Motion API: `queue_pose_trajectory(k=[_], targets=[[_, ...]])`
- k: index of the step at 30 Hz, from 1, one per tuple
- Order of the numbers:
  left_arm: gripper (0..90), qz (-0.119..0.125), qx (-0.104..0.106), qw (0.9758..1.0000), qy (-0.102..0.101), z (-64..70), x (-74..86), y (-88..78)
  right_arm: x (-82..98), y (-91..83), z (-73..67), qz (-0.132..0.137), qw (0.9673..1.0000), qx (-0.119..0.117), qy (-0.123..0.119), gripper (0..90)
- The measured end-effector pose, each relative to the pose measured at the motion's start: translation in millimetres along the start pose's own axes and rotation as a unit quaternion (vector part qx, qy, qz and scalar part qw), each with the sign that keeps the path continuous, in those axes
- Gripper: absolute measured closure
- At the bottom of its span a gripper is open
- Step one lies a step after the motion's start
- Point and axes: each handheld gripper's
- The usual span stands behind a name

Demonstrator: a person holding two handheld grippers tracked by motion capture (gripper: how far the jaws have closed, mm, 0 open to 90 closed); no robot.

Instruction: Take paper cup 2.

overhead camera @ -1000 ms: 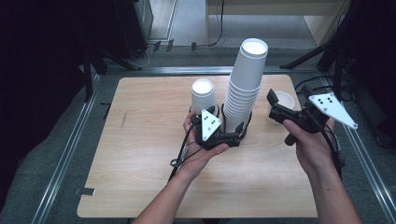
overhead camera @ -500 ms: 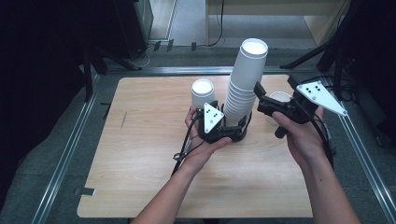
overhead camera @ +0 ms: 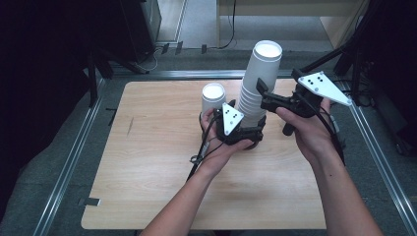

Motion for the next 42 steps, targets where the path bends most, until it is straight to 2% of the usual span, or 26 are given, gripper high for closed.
queue_pose_trajectory(k=[2,6,15,19,25,28,32,35,37,42], targets=[[0.0,-0.004,-0.011,0.9999,0.007,0.7,0.3,3.1,-0.7,3.2,-0.8,-0.006,1.0000,-0.001,-0.005,0.0],[0.0,-0.006,-0.016,0.9998,0.014,3.1,0.2,7.8,-2.7,10.2,-1.1,-0.013,0.9998,0.002,-0.014,0.0],[0.0,0.003,-0.034,0.9994,0.003,7.6,-1.4,13.5,-1.3,24.7,0.8,-0.030,0.9995,-0.002,-0.007,0.0],[0.0,-0.003,-0.043,0.9990,0.006,9.7,-0.4,16.5,0.0,29.9,2.1,-0.034,0.9992,-0.019,0.002,1.7],[0.0,-0.002,-0.056,0.9984,0.004,12.2,-0.9,20.4,5.8,37.3,4.4,-0.040,0.9986,-0.034,0.002,6.5],[0.0,-0.001,-0.062,0.9980,0.001,13.6,-1.0,22.4,7.2,39.2,4.3,-0.041,0.9984,-0.038,-0.006,7.8],[0.0,0.000,-0.070,0.9975,0.003,14.7,-0.7,24.6,8.3,40.9,5.3,-0.046,0.9978,-0.048,-0.001,11.4],[0.0,-0.002,-0.076,0.9971,0.006,15.5,-0.5,25.8,7.9,41.3,5.5,-0.046,0.9977,-0.050,-0.007,11.8],[1.8,-0.002,-0.085,0.9964,0.003,15.8,-0.3,26.7,7.5,41.3,6.2,-0.047,0.9975,-0.053,-0.009,11.9],[3.5,-0.002,-0.093,0.9956,0.010,16.6,0.5,28.4,5.7,42.6,7.3,-0.052,0.9970,-0.058,-0.002,11.3]])
Point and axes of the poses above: each handheld gripper's, and its own axes: y roughly forward along the jaws, x roughly out of its underside, z roughly to its right, and after that the axes turned 8 degrees about -z, right-handed
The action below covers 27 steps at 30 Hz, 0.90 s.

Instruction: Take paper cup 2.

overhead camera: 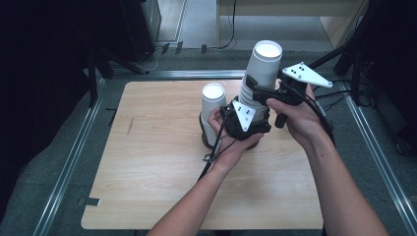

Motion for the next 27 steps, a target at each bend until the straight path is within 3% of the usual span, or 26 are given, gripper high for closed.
queue_pose_trajectory(k=[12,27], targets=[[3.9,-0.003,0.001,1.0000,0.002,-0.2,-0.1,-0.2,-2.0,0.4,-2.0,0.008,0.9999,0.006,-0.002,13.7],[4.5,-0.010,0.006,0.9999,0.005,-1.8,-0.4,-2.2,-18.8,-3.8,-8.4,0.046,0.9987,0.023,0.004,14.6]])
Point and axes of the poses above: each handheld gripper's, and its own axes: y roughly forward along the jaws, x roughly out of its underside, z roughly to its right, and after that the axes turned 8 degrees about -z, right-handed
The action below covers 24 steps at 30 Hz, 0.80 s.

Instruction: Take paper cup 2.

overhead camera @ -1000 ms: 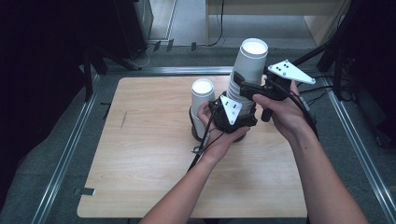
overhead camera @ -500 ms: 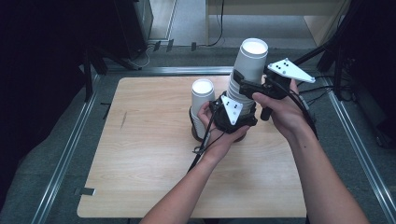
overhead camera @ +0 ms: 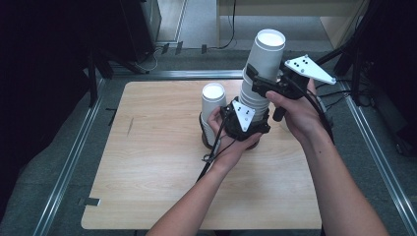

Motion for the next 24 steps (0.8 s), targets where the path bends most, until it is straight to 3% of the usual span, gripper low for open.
queue_pose_trajectory(k=[16,24], targets=[[5.1,-0.004,0.002,1.0000,0.000,-0.5,-0.3,-0.8,-26.3,-13.6,-6.9,0.047,0.9986,0.024,0.003,15.0],[5.1,-0.006,0.001,1.0000,-0.003,-0.4,-0.3,-0.7,-34.9,-24.1,-6.9,0.066,0.9975,0.025,0.008,14.9]])
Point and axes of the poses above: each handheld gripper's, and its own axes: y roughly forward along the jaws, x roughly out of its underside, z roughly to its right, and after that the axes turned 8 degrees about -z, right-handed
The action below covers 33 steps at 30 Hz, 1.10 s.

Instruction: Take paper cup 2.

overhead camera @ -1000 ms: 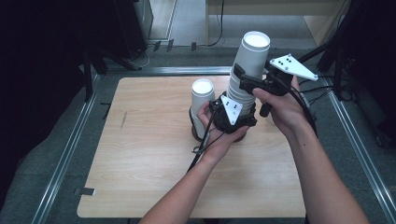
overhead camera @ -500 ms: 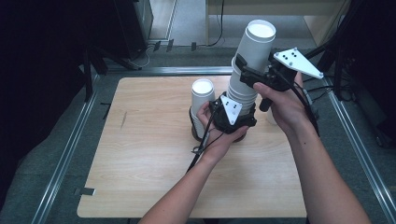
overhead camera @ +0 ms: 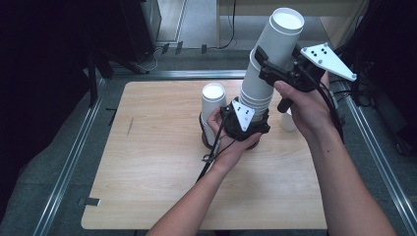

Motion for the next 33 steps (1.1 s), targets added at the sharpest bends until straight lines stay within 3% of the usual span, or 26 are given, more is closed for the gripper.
queue_pose_trajectory(k=[18,33], targets=[[6.2,-0.004,-0.003,1.0000,0.008,0.2,-0.5,-3.2,-13.5,-28.2,8.7,0.023,0.9994,0.025,-0.011,14.7],[9.2,-0.004,0.006,1.0000,0.003,-5.9,-2.1,-21.7,4.2,-52.4,25.4,0.024,0.9981,0.056,-0.009,14.7]])
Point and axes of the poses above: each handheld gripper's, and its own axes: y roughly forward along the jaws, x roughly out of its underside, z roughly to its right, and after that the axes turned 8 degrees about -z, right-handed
